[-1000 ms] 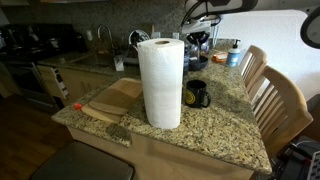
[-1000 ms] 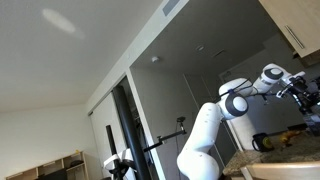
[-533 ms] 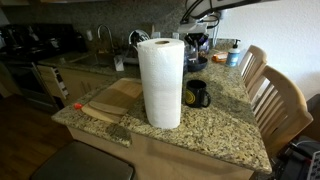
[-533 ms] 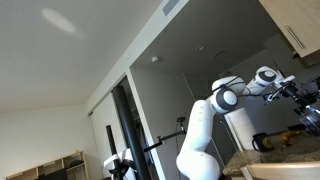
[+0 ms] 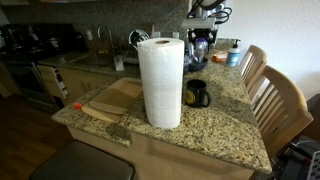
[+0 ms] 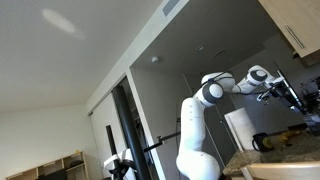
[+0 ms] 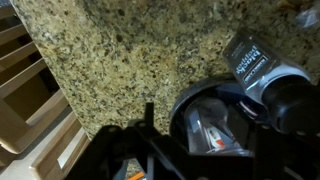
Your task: Put the white bottle in the bowl then put the jar in the bowl
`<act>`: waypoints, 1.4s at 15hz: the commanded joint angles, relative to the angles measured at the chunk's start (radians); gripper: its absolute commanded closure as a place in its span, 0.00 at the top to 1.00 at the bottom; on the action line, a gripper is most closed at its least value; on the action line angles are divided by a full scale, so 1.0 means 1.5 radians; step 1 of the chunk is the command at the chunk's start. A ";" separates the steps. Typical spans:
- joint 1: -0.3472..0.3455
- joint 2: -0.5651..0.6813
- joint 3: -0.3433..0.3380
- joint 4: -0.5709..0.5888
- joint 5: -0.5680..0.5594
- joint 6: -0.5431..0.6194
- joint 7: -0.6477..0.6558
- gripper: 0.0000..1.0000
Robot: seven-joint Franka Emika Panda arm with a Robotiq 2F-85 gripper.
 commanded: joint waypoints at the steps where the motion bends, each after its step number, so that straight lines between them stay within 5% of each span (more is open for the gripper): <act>1: 0.001 -0.081 -0.012 -0.074 0.017 -0.026 -0.058 1.00; 11: 0.009 -0.205 0.024 -0.156 0.053 -0.135 -0.404 1.00; 21: 0.022 -0.181 0.029 -0.137 0.030 -0.164 -0.385 1.00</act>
